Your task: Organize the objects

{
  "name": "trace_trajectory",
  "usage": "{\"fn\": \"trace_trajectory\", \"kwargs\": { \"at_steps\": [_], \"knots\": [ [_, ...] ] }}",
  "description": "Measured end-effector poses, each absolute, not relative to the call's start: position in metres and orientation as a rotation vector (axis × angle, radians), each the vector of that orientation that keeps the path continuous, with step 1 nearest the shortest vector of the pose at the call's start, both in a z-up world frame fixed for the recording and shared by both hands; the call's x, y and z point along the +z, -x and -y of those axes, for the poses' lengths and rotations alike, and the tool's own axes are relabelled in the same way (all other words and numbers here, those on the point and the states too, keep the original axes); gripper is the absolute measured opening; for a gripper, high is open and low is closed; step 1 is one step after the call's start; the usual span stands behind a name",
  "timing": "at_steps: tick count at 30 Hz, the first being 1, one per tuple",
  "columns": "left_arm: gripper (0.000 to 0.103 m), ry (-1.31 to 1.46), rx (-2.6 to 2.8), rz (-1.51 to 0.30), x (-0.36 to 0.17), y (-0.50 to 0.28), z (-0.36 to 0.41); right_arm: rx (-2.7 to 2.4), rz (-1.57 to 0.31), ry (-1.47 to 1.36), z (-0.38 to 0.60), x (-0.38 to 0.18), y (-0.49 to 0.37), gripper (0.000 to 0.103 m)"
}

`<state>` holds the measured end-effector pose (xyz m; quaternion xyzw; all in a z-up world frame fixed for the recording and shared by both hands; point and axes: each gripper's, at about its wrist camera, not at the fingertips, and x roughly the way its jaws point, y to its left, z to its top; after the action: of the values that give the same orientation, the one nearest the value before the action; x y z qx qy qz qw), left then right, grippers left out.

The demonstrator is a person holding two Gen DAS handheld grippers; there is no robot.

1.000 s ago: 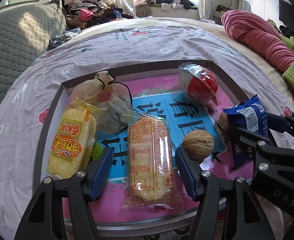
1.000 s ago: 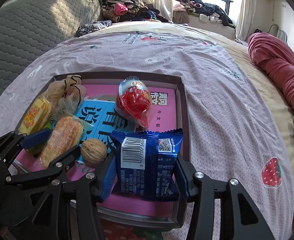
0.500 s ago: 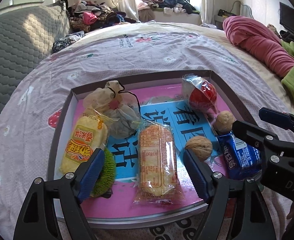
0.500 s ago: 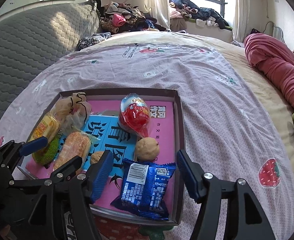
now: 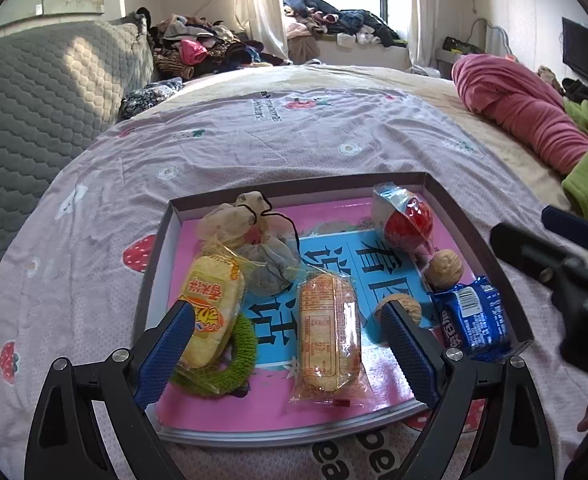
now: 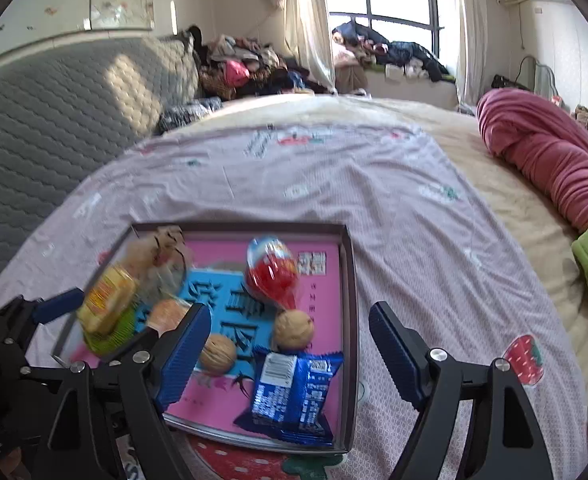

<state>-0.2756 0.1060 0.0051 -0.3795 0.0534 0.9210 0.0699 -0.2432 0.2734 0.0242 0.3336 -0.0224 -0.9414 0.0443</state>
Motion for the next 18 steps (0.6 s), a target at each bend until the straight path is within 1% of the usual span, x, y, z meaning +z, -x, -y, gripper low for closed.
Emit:
{"fn": "trace_trajectory", "kwargs": {
  "at_steps": [1,2,3,4,9,11,15,17,18],
  "knots": [
    [0.094,1.132,2.777,-0.161,0.008,0.273,-0.105,-2.888,0.074,-0.987,-0.273,0.03,0.239,0.082],
    [0.097,1.122,2.783,-0.16,0.011,0.271,-0.104,-2.899,0.078,-0.953,-0.273,0.038,0.234,0.085],
    [0.103,1.115,2.791,-0.159,0.015,0.269,-0.103,-2.903,0.078,-0.933,-0.273,0.043,0.231,0.087],
    [0.103,1.101,2.797,-0.155,0.02,0.266,-0.102,-2.911,0.078,-0.904,-0.271,0.051,0.226,0.089],
    [0.103,1.02,2.832,-0.087,0.046,0.248,-0.09,-2.946,0.1,-0.773,-0.27,0.078,0.202,0.09],
    [0.103,1.005,2.843,-0.069,0.053,0.241,-0.083,-2.957,0.119,-0.722,-0.27,0.089,0.193,0.095],
    [0.103,0.995,2.876,-0.047,0.067,0.222,-0.068,-2.962,0.108,-0.688,-0.266,0.101,0.176,0.097],
    [0.103,0.992,2.883,-0.038,0.072,0.212,-0.062,-2.97,0.092,-0.696,-0.263,0.103,0.165,0.101],
    [0.103,0.984,2.89,-0.023,0.075,0.206,-0.057,-2.972,0.083,-0.712,-0.262,0.103,0.161,0.101]
  ]
}}
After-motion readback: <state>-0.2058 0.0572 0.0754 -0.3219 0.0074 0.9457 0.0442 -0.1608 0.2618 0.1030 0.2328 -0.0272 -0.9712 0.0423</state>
